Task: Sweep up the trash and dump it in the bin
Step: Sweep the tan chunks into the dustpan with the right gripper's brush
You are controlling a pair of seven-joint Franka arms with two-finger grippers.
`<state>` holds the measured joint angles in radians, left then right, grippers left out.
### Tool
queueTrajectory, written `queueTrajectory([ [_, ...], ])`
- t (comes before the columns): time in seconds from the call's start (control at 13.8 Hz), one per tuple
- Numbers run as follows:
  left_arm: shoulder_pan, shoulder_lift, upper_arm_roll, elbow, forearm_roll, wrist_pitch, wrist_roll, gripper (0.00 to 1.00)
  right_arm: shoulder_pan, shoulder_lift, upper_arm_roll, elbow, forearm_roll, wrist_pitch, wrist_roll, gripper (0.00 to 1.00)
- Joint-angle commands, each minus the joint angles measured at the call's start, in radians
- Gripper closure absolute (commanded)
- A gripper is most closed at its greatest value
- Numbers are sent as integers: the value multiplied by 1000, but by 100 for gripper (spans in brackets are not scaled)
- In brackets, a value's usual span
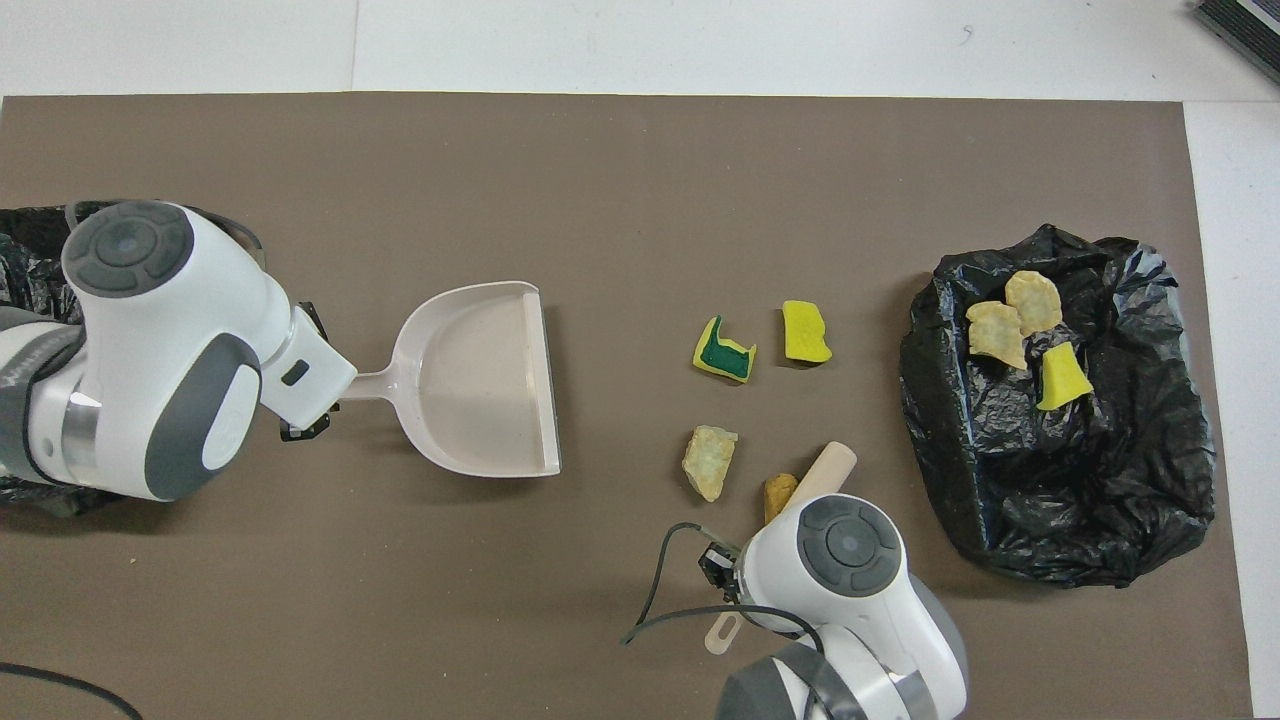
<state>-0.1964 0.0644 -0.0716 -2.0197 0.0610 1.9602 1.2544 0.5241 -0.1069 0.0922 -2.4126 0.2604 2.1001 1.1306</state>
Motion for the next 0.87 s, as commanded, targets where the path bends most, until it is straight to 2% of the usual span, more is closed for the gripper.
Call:
queueTrajectory([
  [0.0, -66, -98, 10, -175, 20, 127, 28, 100, -13, 139, 12, 131, 36, 26, -3, 100],
  [0.29, -155, -84, 10, -192, 25, 161, 19, 100, -27, 219, 12, 237, 109, 26, -87, 100],
  [0.65, -233, -78, 9, -214, 25, 169, -50, 100, -1, 213, 15, 239, 189, 23, -297, 100],
  [0.8, -235, -75, 7, -226, 25, 196, -64, 100, 68, 199, 15, 233, 191, 24, -345, 100],
])
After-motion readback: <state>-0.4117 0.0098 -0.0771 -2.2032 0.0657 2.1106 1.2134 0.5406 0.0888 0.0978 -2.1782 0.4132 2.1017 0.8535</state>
